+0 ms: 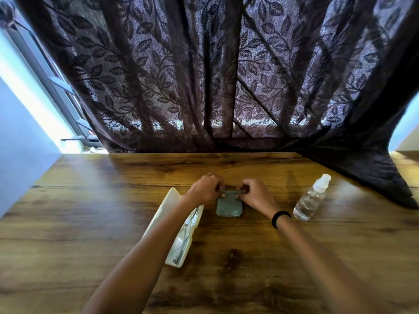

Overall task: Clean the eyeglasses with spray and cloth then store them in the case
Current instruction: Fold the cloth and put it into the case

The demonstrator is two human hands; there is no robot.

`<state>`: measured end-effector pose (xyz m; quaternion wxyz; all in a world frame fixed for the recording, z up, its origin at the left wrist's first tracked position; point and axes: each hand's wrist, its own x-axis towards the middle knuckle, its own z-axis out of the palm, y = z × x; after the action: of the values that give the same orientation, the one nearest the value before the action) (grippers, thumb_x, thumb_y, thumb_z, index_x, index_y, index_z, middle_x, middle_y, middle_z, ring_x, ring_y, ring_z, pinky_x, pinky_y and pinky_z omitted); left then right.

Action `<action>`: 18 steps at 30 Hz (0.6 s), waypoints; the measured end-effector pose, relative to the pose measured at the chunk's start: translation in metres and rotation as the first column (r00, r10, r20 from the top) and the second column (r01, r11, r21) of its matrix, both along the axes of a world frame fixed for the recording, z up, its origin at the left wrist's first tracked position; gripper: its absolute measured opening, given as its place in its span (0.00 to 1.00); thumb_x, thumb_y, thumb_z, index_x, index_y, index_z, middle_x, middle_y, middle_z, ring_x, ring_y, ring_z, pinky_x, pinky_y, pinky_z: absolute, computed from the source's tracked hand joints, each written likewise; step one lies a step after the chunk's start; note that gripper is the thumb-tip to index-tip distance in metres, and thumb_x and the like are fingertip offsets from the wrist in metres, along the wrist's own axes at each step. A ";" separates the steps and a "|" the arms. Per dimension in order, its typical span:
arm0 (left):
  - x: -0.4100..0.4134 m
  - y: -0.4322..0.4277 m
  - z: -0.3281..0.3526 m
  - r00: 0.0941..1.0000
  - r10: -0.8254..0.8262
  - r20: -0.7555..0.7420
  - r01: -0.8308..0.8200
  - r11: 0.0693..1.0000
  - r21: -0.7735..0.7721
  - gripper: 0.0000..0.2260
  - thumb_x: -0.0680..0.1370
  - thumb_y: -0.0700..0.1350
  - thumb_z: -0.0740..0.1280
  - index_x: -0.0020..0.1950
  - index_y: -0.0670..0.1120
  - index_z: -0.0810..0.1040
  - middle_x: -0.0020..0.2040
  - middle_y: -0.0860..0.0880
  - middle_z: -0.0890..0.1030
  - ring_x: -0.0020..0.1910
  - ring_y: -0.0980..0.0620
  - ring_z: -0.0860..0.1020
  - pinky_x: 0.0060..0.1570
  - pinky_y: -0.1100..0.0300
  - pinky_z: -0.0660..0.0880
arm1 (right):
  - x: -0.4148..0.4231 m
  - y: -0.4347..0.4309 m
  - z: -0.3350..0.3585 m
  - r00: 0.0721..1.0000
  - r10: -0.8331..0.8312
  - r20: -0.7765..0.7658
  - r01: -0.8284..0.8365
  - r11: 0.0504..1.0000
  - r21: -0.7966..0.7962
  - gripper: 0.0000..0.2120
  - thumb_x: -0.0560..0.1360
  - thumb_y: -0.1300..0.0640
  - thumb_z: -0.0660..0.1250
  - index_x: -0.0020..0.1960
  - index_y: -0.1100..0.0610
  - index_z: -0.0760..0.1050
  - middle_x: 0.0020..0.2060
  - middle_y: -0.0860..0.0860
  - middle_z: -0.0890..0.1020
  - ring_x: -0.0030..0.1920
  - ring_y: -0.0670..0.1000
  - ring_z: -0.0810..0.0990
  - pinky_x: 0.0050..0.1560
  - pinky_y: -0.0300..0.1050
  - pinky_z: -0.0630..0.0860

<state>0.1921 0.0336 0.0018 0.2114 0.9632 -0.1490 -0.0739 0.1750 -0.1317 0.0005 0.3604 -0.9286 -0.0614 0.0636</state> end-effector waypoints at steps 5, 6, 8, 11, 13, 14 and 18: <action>-0.020 0.009 0.013 0.987 -0.139 0.085 0.150 0.979 -0.141 0.08 0.71 0.39 0.71 0.44 0.47 0.74 0.42 0.51 0.78 0.40 0.53 0.76 0.38 0.65 0.72 | -0.022 -0.014 0.005 0.983 0.076 0.167 -0.099 0.985 0.138 0.05 0.73 0.62 0.67 0.44 0.54 0.74 0.42 0.45 0.77 0.42 0.42 0.74 0.38 0.30 0.70; -0.026 0.011 0.016 0.981 -0.162 0.104 0.177 0.973 -0.147 0.07 0.71 0.39 0.71 0.45 0.47 0.74 0.43 0.50 0.79 0.40 0.53 0.77 0.39 0.62 0.74 | -0.028 -0.017 0.006 0.976 0.100 0.192 -0.125 0.984 0.126 0.05 0.73 0.63 0.67 0.44 0.54 0.74 0.41 0.44 0.76 0.42 0.40 0.74 0.40 0.31 0.70; -0.038 0.013 0.021 0.971 -0.204 0.126 0.219 0.968 -0.123 0.07 0.72 0.38 0.69 0.47 0.46 0.75 0.47 0.49 0.79 0.45 0.53 0.77 0.44 0.59 0.75 | -0.038 -0.021 0.005 0.962 0.170 0.212 -0.180 0.983 0.027 0.05 0.74 0.63 0.66 0.46 0.54 0.76 0.43 0.43 0.75 0.46 0.42 0.74 0.46 0.35 0.71; -0.044 0.014 0.019 0.953 -0.258 0.159 0.265 0.964 -0.026 0.10 0.74 0.38 0.66 0.55 0.45 0.76 0.50 0.49 0.79 0.49 0.57 0.71 0.45 0.65 0.69 | -0.048 -0.024 0.001 0.943 0.270 0.194 -0.249 0.960 -0.126 0.08 0.74 0.62 0.65 0.51 0.54 0.78 0.49 0.45 0.76 0.55 0.46 0.71 0.54 0.37 0.68; -0.042 0.015 0.014 0.939 -0.308 0.152 0.307 0.951 0.029 0.10 0.75 0.39 0.66 0.55 0.47 0.77 0.51 0.50 0.81 0.51 0.58 0.71 0.49 0.62 0.71 | -0.054 -0.025 0.002 0.944 0.291 0.158 -0.268 0.952 -0.150 0.10 0.75 0.62 0.64 0.54 0.53 0.78 0.53 0.45 0.77 0.56 0.46 0.70 0.56 0.37 0.65; -0.039 0.016 0.011 0.938 -0.319 0.132 0.314 0.948 0.058 0.10 0.75 0.39 0.66 0.54 0.48 0.78 0.53 0.50 0.80 0.54 0.57 0.71 0.53 0.59 0.72 | -0.055 -0.025 0.003 0.944 0.295 0.145 -0.274 0.950 -0.150 0.11 0.75 0.62 0.63 0.55 0.52 0.77 0.54 0.45 0.77 0.56 0.45 0.69 0.57 0.37 0.64; -0.034 0.016 0.007 0.952 -0.226 0.206 0.221 0.974 0.046 0.09 0.76 0.39 0.63 0.54 0.47 0.79 0.56 0.48 0.78 0.58 0.50 0.72 0.54 0.55 0.73 | -0.057 -0.029 0.006 0.968 0.196 0.158 -0.190 0.981 -0.049 0.12 0.76 0.61 0.62 0.59 0.53 0.76 0.56 0.44 0.76 0.57 0.43 0.71 0.62 0.40 0.67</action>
<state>0.1585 0.0498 0.0090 0.1738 0.9449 -0.2775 0.0031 0.1185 -0.1611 0.0061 0.3305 -0.9263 -0.1793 0.0238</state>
